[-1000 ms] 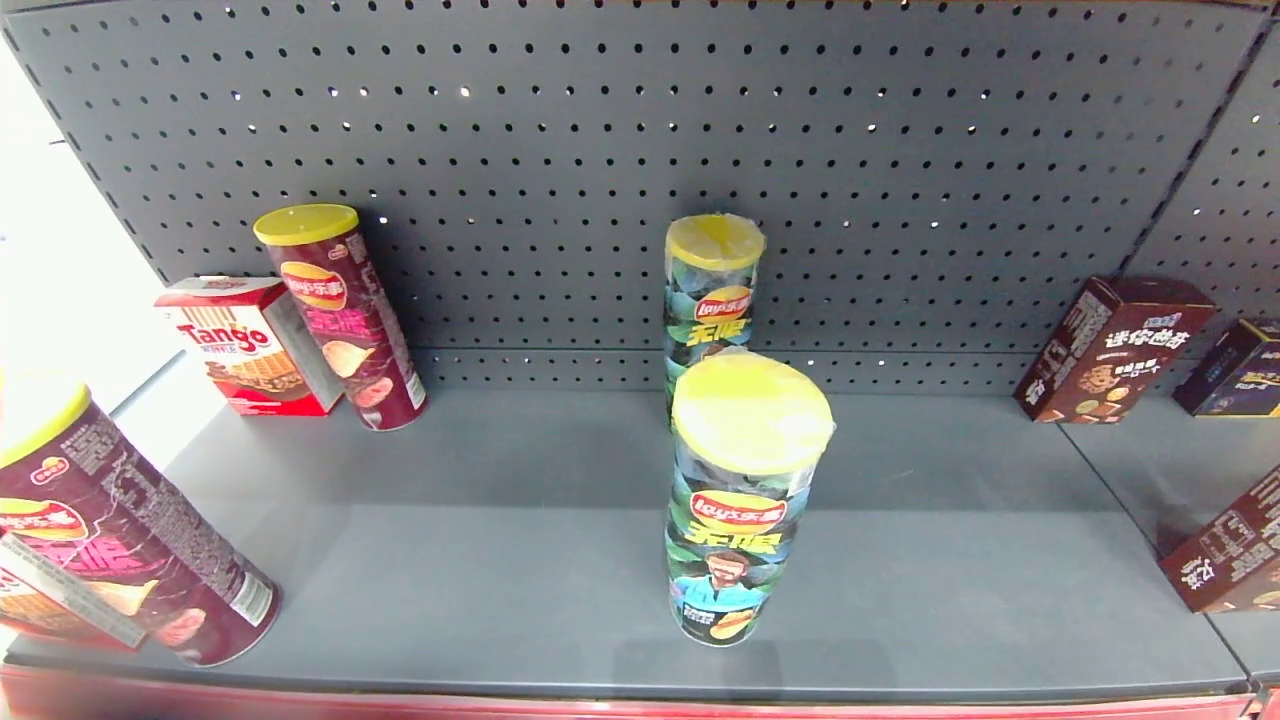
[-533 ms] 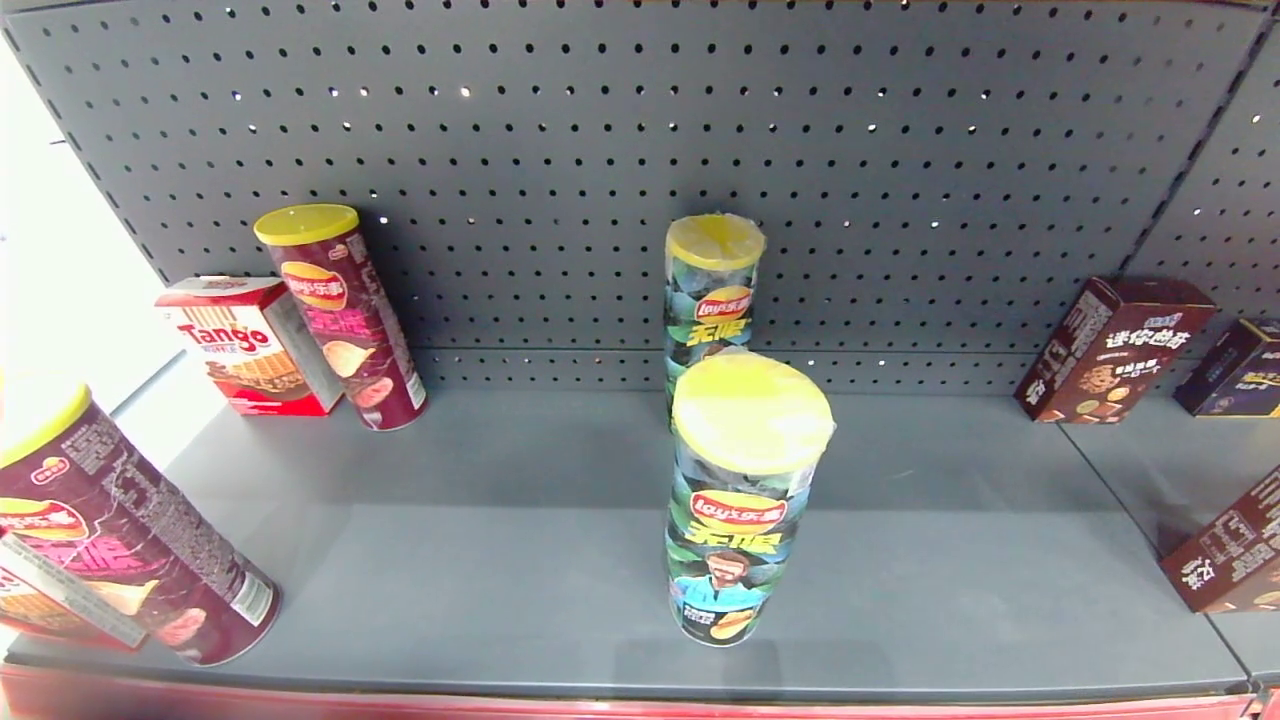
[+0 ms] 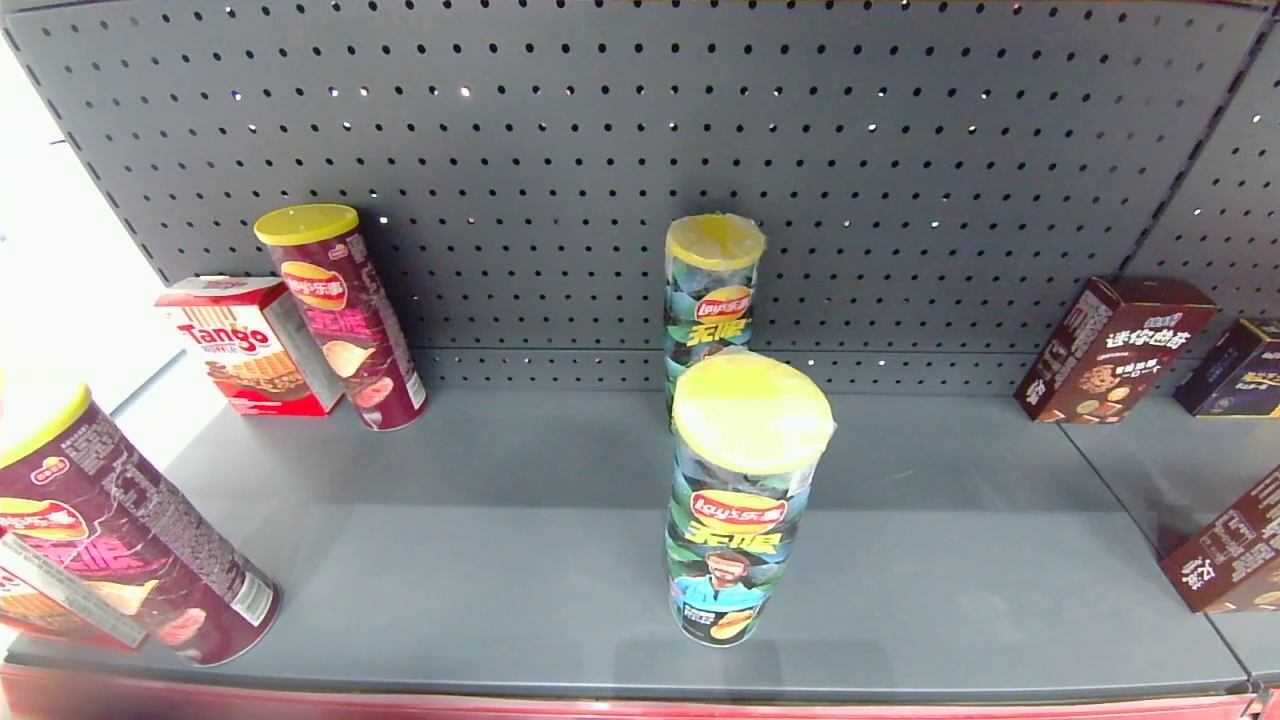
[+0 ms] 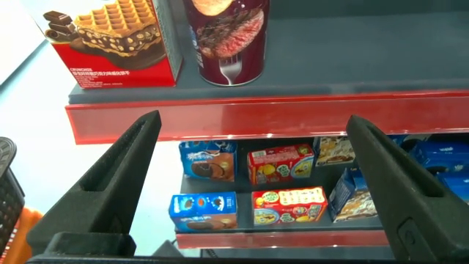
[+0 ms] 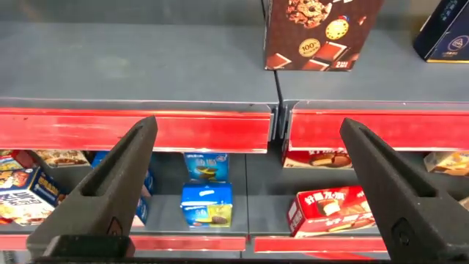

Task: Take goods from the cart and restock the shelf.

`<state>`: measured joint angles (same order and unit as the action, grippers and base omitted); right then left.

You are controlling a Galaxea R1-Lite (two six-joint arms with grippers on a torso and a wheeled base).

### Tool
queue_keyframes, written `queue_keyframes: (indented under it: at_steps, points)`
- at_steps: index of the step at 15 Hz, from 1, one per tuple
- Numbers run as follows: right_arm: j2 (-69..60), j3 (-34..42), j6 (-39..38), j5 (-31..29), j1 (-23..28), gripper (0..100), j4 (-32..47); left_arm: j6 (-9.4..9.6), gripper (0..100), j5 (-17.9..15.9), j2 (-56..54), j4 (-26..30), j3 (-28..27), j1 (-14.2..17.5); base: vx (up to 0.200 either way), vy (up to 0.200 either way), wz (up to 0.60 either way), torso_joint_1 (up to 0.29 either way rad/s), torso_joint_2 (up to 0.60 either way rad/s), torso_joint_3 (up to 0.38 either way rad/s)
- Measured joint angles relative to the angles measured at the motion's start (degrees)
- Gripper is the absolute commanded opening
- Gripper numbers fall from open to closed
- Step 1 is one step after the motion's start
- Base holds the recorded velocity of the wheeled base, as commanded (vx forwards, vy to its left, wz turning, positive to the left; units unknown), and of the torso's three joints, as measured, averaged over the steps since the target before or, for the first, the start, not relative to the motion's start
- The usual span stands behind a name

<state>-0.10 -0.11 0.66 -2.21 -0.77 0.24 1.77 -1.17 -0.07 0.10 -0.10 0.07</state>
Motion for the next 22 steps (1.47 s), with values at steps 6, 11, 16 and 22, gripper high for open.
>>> queue_keyframes:
  at_steps: [6, 11, 16, 22]
  points:
    - [0.0, 0.06, 0.0, -0.02, -0.07, 100, -0.11, -0.07, 100, 0.05, 0.0, 0.06, 0.1, -0.18, 0.0, 0.0, 0.0, 0.0, 0.0, 0.0]
    - [0.0, 0.04, 0.0, 0.0, 0.0, 100, -0.13, -0.11, 100, 0.06, 0.0, 0.0, 0.05, -0.07, 0.0, 0.0, 0.0, 0.0, 0.0, 0.0]
    - [0.0, 0.01, 0.02, 0.0, 0.04, 100, -0.15, -0.05, 100, 0.05, 0.0, 0.0, 0.0, -0.07, 0.0, 0.0, 0.0, 0.0, 0.0, 0.0]
    - [0.0, 0.01, 0.12, 0.1, 0.04, 100, -0.09, 0.06, 100, 0.05, 0.0, 0.0, 0.0, -0.1, 0.0, -0.033, 0.0, 0.0, 0.0, 0.001]
